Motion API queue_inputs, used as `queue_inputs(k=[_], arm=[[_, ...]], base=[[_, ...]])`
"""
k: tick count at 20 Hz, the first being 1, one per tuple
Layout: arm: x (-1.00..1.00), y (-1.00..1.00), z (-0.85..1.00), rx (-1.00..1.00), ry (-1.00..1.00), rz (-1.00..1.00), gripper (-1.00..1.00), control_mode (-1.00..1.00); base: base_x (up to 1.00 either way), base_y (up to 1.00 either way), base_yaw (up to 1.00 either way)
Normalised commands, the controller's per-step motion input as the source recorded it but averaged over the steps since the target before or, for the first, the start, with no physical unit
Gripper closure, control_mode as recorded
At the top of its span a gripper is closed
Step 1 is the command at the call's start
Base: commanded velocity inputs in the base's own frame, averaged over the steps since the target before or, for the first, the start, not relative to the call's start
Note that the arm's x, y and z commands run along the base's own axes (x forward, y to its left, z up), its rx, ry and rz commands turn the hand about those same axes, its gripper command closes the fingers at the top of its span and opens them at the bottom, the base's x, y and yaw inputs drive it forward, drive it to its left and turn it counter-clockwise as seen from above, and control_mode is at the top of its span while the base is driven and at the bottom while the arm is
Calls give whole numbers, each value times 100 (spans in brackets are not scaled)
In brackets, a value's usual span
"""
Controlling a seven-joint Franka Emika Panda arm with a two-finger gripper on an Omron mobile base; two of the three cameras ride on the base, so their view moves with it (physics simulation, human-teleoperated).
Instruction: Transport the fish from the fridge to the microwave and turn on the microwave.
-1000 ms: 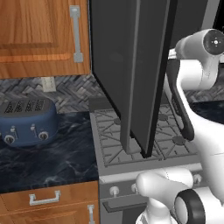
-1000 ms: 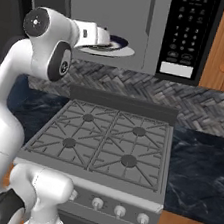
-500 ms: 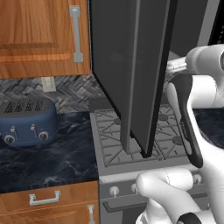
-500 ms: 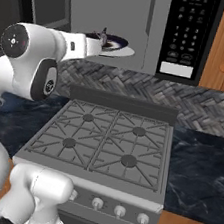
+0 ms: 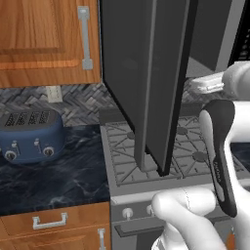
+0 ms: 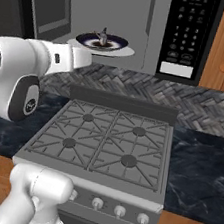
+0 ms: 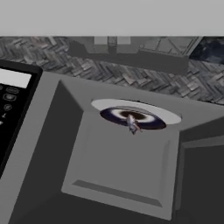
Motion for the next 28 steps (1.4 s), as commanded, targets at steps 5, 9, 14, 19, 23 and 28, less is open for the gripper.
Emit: queue_inputs(k=[5, 9, 14, 19, 23, 28], arm=[[-66, 4, 0, 0, -7, 0, 100, -100], [-66, 4, 0, 0, -8, 0, 100, -100], [-61, 5, 0, 0, -9, 0, 100, -100], [-53, 14, 0, -1, -6, 1, 100, -100], [-43, 32, 0, -1, 0, 6, 100, -100], [-43, 38, 0, 0, 0, 8, 100, -100]], base=[[0, 0, 0], [0, 0, 0], [0, 0, 0], [0, 0, 0], [0, 0, 0], [0, 0, 0]])
